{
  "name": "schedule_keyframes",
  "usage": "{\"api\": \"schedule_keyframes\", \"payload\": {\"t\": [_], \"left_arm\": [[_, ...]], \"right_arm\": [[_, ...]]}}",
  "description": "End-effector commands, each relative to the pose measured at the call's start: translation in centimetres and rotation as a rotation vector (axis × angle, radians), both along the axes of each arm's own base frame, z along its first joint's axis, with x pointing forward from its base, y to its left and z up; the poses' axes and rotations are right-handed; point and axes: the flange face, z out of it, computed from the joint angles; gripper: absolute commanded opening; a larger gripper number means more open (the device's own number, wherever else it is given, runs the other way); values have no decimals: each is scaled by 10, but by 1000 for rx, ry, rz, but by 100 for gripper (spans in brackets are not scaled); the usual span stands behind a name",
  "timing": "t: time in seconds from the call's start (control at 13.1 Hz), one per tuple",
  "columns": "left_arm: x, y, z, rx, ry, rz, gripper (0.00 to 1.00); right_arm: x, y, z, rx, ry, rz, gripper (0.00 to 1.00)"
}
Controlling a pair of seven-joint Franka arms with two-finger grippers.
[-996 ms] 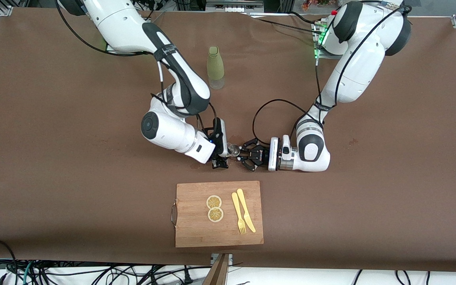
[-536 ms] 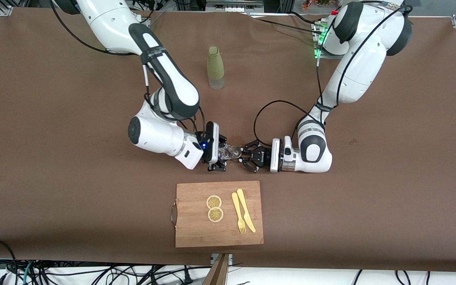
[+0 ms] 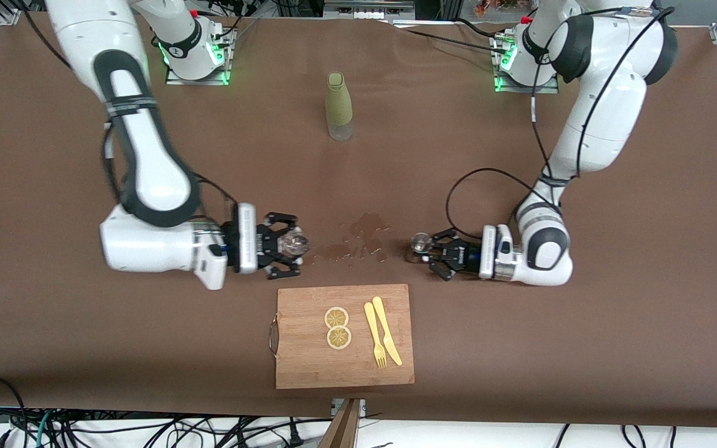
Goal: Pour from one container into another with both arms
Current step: 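Tilt the beaker upright and pull both grippers apart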
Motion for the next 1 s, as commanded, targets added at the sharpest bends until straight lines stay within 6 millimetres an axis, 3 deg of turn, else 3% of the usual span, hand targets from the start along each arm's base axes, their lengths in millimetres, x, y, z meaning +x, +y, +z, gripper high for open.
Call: {"api": "schedule_keyframes", "payload": {"t": [0.0, 0.15, 0.38, 0.69, 0.92], "left_arm": [[-4, 62, 10, 7, -19, -75, 0], [-9, 126, 13, 2, -35, -78, 0], [-25, 208, 16, -25, -16, -55, 0], [-54, 296, 10, 2, -28, -25, 0], [-78, 336, -8, -7, -82, 17, 0]], "right_arm": [[0, -67, 9, 98, 3, 40, 0], [-1, -135, -10, 146, 1, 44, 0], [-15, -213, -62, 168, -31, 32, 0], [-42, -285, -140, 195, -87, 25, 0], [-62, -321, -203, 242, -123, 3, 0]]}}
